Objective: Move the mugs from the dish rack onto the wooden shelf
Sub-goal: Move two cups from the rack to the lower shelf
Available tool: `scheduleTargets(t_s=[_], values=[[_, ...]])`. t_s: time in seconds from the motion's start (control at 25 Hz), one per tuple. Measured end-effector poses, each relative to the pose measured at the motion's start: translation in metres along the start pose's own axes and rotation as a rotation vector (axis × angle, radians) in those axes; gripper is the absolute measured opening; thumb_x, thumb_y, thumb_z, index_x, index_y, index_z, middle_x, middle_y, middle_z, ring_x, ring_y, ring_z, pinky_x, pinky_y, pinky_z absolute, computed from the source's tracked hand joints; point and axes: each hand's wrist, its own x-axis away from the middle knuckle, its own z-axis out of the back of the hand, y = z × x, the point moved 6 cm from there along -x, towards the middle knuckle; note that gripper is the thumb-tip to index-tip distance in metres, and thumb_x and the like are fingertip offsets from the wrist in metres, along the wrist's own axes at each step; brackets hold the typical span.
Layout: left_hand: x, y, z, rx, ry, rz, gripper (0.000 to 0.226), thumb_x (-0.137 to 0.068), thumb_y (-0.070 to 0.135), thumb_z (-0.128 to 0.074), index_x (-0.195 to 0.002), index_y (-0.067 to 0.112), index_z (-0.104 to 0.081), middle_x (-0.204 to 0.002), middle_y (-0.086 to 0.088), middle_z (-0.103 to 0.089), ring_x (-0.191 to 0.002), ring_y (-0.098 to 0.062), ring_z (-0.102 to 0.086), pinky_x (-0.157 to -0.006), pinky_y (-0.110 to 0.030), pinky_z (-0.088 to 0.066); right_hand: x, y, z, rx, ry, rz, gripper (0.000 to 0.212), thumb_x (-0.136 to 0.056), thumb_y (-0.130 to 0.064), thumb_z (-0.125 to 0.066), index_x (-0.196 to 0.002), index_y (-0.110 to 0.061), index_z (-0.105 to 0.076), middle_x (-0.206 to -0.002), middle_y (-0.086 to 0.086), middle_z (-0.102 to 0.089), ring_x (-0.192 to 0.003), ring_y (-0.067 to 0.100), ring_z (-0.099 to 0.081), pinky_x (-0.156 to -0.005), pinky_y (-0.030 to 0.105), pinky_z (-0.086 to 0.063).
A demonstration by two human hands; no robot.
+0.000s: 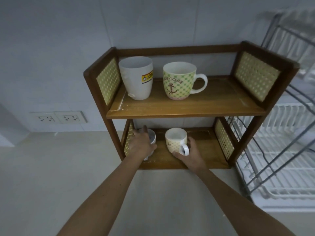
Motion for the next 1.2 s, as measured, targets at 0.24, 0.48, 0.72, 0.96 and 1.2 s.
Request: scheduleTargets(t_s=[0.24,0.48,0.72,0.96,1.2], values=[[0.009,-0.004,-0.003,0.138,0.114,0.066,0.077,-0.079,0.041,-0.069,-0.14,0.012,-0.029,-0.135,-0.015,-0.042,-0.12,-0.031,-0.05,-0.092,-0.04,-0.051,0.003,-0.007,-0.003,0.133,-0.072,-0.11,0.086,-0.077,-0.039,-0.074,-0.146,-0.025,-0.026,-0.144,0.002,-0.045,-0.126,0.024,-0.047,-0.098,0.034,-0.04],[0.028,0.0,-0.002,0.105,0.076,0.01,0.079,-0.085,0.039,-0.063,-0.145,0.011,-0.02,-0.149,-0.017,-0.027,-0.131,-0.034,-0.041,-0.102,-0.043,-0.046,0.018,-0.029,0.003,0.234,-0.028,-0.134,0.071,-0.09,-0.031,-0.062,-0.147,-0.013,-0.025,-0.145,0.013,-0.046,-0.128,0.031,-0.046,-0.107,0.042,-0.039],[0.128,0.073,0.0,0.127,0.345,-0.427,0.062,-0.087,0.026,-0.058,-0.142,0.011,-0.033,-0.139,-0.014,-0.045,-0.127,-0.029,-0.044,-0.102,-0.039,-0.043,0.104,-0.068,0.061,0.362,0.119,0.106,0.052,-0.091,-0.02,-0.058,-0.139,-0.007,-0.043,-0.135,0.013,-0.058,-0.122,0.027,-0.055,-0.096,0.023,-0.039],[0.232,0.189,-0.019,0.357,0.339,-1.12,0.031,-0.082,0.006,-0.06,-0.112,0.009,-0.064,-0.107,-0.007,-0.066,-0.096,-0.022,-0.061,-0.082,-0.029,-0.05,0.196,-0.046,0.211,0.508,0.395,0.293,0.016,-0.086,-0.011,-0.06,-0.098,-0.015,-0.069,-0.097,-0.001,-0.072,-0.085,0.019,-0.067,-0.073,0.031,-0.054],[0.268,0.304,-0.04,0.389,0.309,-1.346,0.031,-0.081,0.002,-0.058,-0.109,0.01,-0.066,-0.104,-0.005,-0.068,-0.094,-0.021,-0.063,-0.075,-0.028,-0.052,0.182,-0.012,0.358,0.566,0.597,0.17,0.017,-0.086,-0.007,-0.061,-0.101,-0.01,-0.067,-0.101,0.006,-0.07,-0.092,0.024,-0.065,-0.073,0.03,-0.046]])
